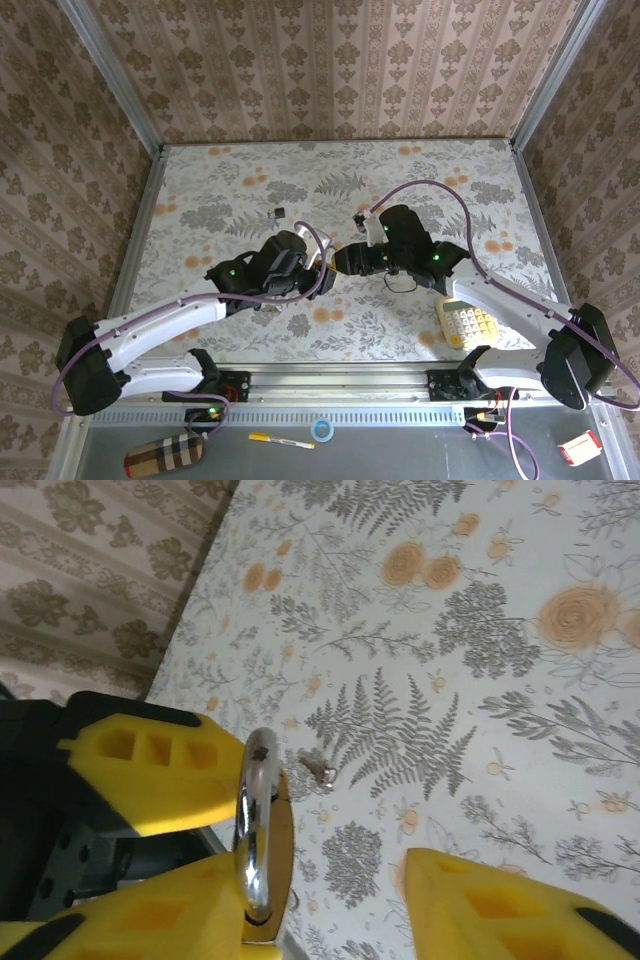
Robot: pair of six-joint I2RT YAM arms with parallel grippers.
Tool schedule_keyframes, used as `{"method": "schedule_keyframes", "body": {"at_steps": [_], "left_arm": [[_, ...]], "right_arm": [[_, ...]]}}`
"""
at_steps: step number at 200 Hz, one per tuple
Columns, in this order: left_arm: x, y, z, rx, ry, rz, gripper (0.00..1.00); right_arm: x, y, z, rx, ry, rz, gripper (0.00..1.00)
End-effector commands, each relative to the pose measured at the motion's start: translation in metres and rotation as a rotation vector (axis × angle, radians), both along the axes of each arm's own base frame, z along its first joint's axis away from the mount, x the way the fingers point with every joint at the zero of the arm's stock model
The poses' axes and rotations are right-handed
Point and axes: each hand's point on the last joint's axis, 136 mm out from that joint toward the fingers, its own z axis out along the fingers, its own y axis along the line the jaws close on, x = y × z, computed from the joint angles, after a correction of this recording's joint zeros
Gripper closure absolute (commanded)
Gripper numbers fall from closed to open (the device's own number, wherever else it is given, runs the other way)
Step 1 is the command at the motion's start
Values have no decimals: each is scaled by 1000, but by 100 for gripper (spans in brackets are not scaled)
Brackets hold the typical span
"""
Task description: Unlock with the key
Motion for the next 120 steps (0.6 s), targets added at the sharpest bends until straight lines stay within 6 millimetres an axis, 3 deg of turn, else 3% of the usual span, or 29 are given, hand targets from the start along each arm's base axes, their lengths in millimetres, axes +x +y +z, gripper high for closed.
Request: {"method": "schedule_keyframes", "body": {"at_steps": [1, 55, 120], "left_arm": [[-6, 3, -4, 62, -51, -28, 100], [-2, 4, -12, 178, -147, -37, 100], [-4, -8, -8, 212, -217, -82, 100]], "right_arm": [[18, -20, 13, -39, -15, -133, 49], [20, -32, 15, -58, 26, -192, 44], [9, -8, 4, 14, 121, -77, 43]]}}
